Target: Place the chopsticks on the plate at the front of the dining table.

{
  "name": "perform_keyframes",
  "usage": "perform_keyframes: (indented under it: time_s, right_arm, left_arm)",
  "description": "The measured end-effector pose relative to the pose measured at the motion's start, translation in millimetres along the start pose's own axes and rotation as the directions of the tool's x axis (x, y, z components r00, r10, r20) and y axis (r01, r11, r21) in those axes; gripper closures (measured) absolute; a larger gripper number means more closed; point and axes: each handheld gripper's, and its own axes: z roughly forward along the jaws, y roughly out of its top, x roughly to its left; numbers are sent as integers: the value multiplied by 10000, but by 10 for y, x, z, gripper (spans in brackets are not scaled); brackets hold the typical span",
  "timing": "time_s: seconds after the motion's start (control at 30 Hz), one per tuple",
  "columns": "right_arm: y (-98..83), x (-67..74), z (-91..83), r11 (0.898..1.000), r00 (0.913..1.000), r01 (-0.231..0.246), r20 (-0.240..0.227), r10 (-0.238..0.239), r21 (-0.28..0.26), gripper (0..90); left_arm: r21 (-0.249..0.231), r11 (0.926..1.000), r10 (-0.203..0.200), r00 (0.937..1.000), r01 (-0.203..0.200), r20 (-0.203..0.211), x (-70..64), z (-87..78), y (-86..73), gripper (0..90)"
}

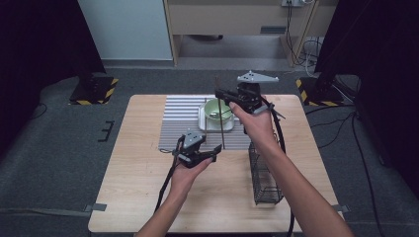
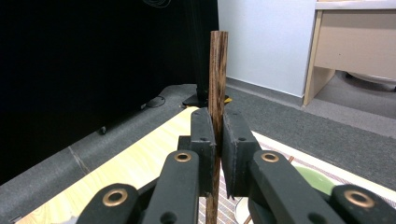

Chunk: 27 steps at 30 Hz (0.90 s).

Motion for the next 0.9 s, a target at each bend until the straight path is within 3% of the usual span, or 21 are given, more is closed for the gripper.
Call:
perform_keyframes:
  time_s: [0.07,0.3,0.47,0.63,0.73,0.9]
  right_arm:
    - [-1,-2,1,10000,10000,-28,2,28,-1,843]
    - [3,5,-21,9998,9998,-183,-80,182,-84,842]
    - [-10,17,-35,9995,9995,-268,-155,266,-149,842]
    - [-40,12,-32,9988,9986,-465,-272,461,-130,842]
    - [-38,11,-34,9986,9983,-506,-303,502,-122,841]
    - [-35,0,-47,9985,9982,-525,-296,521,-125,838]
  left_arm:
    - [-25,10000,87,10000,-87,42,-38,23,8,283]
    - [-108,9990,-438,9989,440,176,-36,95,9,403]
    - [-48,9998,-169,9997,170,150,-56,117,4,537]
    - [-82,9995,-315,9980,320,557,-67,106,10,698]
    - [-86,10000,-39,9989,43,461,-98,96,11,763]
    - [-84,9999,-132,9990,135,430,-90,45,17,850]
